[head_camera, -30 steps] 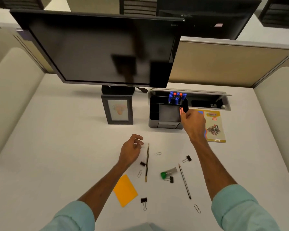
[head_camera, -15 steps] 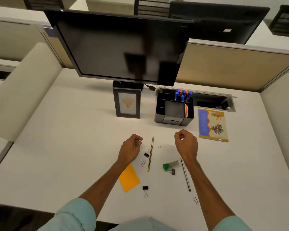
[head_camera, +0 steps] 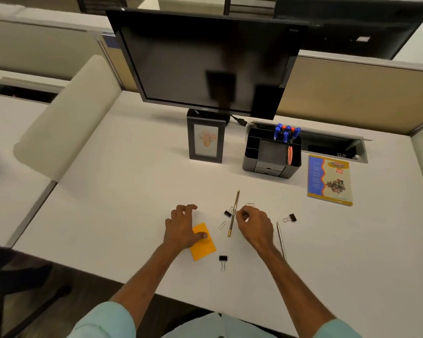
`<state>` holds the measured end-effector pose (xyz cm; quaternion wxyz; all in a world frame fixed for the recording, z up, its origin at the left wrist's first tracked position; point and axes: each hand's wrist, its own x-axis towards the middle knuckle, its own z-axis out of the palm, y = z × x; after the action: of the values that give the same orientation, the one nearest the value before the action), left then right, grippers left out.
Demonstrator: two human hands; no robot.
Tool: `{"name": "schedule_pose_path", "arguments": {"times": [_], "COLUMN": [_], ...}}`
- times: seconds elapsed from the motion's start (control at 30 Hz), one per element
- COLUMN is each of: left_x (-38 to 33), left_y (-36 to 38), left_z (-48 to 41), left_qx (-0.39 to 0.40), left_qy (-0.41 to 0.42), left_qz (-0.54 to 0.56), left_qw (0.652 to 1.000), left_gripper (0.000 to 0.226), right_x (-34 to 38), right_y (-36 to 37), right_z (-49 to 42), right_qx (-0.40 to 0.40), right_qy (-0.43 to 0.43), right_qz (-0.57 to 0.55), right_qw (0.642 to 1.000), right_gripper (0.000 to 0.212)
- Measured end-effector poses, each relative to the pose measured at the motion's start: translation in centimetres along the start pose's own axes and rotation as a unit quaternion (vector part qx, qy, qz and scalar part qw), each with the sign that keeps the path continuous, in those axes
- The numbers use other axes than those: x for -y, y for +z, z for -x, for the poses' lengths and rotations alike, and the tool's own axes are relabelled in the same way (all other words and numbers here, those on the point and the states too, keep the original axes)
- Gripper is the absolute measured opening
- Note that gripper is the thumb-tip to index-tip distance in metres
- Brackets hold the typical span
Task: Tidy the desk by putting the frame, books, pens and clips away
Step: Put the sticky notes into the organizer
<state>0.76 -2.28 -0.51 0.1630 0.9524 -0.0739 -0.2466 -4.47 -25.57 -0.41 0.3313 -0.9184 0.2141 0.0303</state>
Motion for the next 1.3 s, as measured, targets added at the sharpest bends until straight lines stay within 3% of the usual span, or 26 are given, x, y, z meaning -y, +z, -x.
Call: {"name": "schedule_pose_path", "arguments": {"times": [0.13, 0.47, 0.57, 0.67, 0.77, 0.83, 0.97, 1.07, 1.2, 1.3], "left_x": [0.5, -0.2, 0.0, -0.1, -0.7, -1.6, -3.7, -5.6, -8.7, -11.3], "left_y": [0.8, 1.2, 1.2, 1.1, 0.6, -0.1, -1.1, -1.4, -1.0, -0.9], "left_z": [0.9, 0.6, 0.4, 0.3, 0.3, -0.1, -1.8, -3.1, -4.3, -5.1], "left_qx": [0.027, 0.024, 0.002, -0.024, -0.048, -0.038, -0.032, -0.035, -0.002, 0.025], "left_qy": [0.006, 0.039, 0.028, -0.009, -0.034, -0.058, -0.062, -0.059, -0.04, -0.016], "left_qz": [-0.087, -0.073, 0.041, 0.227, 0.402, 0.503, 0.558, 0.561, 0.562, 0.556], "left_qw": [0.996, 0.996, 0.999, 0.974, 0.914, 0.861, 0.827, 0.825, 0.826, 0.831], "left_gripper": [0.112, 0.079, 0.049, 0.027, 0.023, 0.024, 0.032, 0.029, 0.035, 0.037], "right_x": [0.5, -0.6, -1.1, -1.4, -1.1, -0.4, 0.9, 1.0, 0.4, -0.5], "right_y": [0.7, 0.3, 0.3, 0.5, 0.8, 0.8, 0.4, -0.7, -2.7, -5.5], "right_z": [0.5, 1.7, 2.0, 2.2, 2.2, 2.2, 1.3, 0.2, -1.0, -2.3], "right_qx": [0.015, 0.037, 0.046, 0.072, 0.076, 0.068, 0.074, 0.046, -0.019, -0.096], "right_qy": [-0.016, -0.018, -0.019, -0.019, -0.008, 0.013, 0.063, 0.098, 0.049, 0.048], "right_qz": [-0.009, 0.002, -0.016, -0.04, -0.093, -0.134, -0.233, -0.294, -0.222, -0.215], "right_qw": [1.0, 0.999, 0.999, 0.996, 0.993, 0.989, 0.968, 0.95, 0.974, 0.971], "right_gripper": [0.021, 0.024, 0.022, 0.019, 0.01, 0.02, 0.03, 0.043, 0.027, 0.022]}}
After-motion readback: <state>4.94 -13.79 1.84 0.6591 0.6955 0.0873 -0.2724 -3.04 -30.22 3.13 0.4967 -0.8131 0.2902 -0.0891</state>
